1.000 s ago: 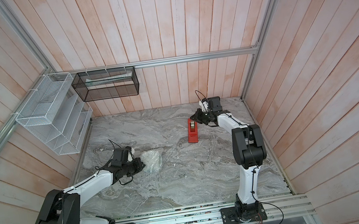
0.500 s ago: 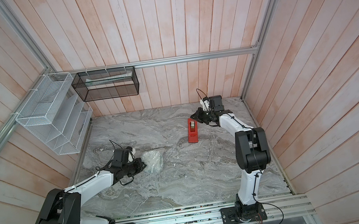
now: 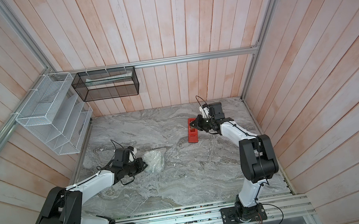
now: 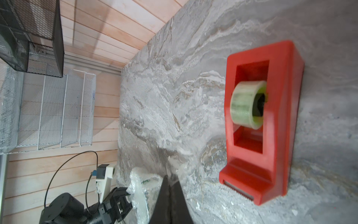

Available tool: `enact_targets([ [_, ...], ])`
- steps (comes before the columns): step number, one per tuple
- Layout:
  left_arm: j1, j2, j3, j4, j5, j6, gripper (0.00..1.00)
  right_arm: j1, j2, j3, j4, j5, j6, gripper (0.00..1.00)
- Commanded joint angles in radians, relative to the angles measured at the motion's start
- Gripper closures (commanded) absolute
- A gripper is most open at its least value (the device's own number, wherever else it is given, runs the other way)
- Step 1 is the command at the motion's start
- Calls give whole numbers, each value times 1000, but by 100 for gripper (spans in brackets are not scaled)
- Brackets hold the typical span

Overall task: Wrap bowls in bubble wrap
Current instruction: Tear off the tape using the Tape Cutter.

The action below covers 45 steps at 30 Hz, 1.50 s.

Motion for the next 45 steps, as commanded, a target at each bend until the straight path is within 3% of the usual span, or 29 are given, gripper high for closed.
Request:
enact_targets([
  [1, -14, 67, -19, -125, -23, 29, 100, 21, -71, -65, 29, 10, 25, 100],
  [10, -14, 99, 37, -138, 1, 51, 100, 62, -143, -270, 83, 40, 86, 100],
  [24, -15, 154, 28, -74, 47, 49, 100, 85, -170, -435, 126, 58, 141, 100],
  [45, -15, 200, 29, -32, 63, 55, 100, 96, -130, -492, 166, 60, 165, 100],
])
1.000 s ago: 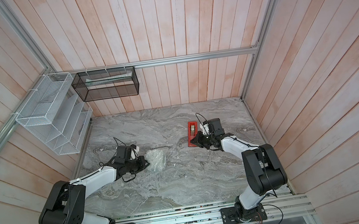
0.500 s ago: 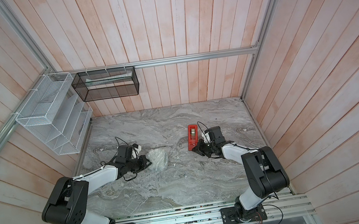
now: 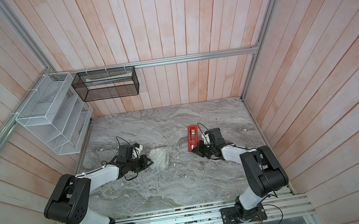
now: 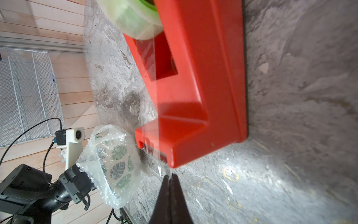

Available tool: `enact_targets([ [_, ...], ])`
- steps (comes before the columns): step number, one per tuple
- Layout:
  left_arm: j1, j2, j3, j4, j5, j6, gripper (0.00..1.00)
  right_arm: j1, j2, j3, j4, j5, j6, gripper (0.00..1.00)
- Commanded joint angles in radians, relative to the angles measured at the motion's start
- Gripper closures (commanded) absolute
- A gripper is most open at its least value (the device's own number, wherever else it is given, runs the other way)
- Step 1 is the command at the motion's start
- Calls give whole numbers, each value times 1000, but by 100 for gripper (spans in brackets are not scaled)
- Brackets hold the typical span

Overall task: Wrap bowls in bubble wrap
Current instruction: Tear off the tape using the Tape Cutter.

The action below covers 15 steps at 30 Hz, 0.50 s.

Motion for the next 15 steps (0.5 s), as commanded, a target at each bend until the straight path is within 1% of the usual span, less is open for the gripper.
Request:
enact_targets([
  [1, -10, 60, -34, -128, -74, 33, 100, 11, 10, -14, -34, -4, 1, 100],
  [3, -10, 62, -33, -127, -74, 35, 100, 16, -26, 0, -47, 3, 7, 100],
  [6, -9, 69, -36, -118, -72, 34, 100, 17, -66, 48, -118, 16, -13, 100],
  [15, -10, 108, -40, -86, -62, 28, 100, 17, -135, 87, -132, -6, 21, 100],
])
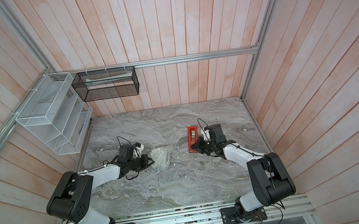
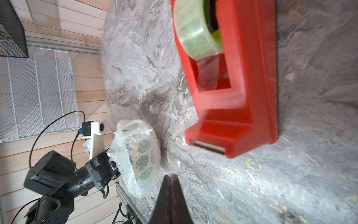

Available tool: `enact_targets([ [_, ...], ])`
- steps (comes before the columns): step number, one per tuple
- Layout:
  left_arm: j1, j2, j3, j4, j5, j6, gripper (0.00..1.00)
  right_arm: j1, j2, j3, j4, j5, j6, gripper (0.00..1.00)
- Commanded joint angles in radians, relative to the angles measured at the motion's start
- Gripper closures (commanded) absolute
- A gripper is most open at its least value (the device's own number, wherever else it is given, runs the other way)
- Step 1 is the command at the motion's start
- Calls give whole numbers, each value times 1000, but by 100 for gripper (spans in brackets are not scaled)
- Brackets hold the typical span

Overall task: Wrap bowls in bubble wrap
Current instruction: Tear off the tape using the Tape Cutter.

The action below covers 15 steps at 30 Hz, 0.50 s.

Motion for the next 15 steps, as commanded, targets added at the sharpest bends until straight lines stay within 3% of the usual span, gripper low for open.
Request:
enact_targets([
  [1, -10, 68, -43, -146, -100, 29, 100, 6, -23, 35, -37, -14, 12, 100],
  [15, -10, 58, -63, -128, -100, 30, 100, 24, -42, -35, -9, -18, 39, 100],
])
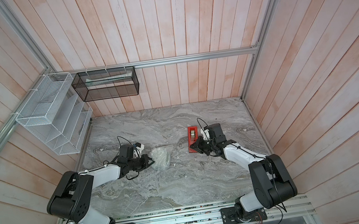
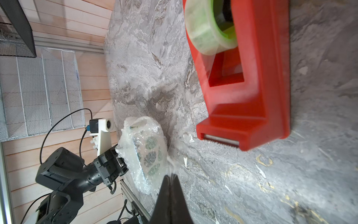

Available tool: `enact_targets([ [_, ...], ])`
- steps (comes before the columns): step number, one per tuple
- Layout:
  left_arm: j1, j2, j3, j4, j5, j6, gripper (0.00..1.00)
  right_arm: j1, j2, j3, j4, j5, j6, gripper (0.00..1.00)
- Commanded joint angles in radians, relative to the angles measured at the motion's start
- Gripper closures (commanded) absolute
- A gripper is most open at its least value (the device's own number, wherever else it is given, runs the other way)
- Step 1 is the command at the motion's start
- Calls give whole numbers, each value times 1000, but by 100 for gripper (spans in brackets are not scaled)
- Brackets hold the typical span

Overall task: Wrap bowls in bubble wrap
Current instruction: Tear off the tape using the Tape Cutter.

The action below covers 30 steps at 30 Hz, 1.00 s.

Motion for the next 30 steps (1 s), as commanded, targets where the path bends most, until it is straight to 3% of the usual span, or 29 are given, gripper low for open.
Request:
enact_targets([
  [1, -8, 54, -61, -142, -102, 30, 100, 13, -34, -39, -2, -7, 15, 100],
  [17, -9, 61, -69, -127, -102, 28, 100, 13, -7, -156, 49, -10, 17, 100],
  [30, -9, 32, -60, -150, -110, 35, 100, -37, 253, -152, 85, 46, -9, 100],
])
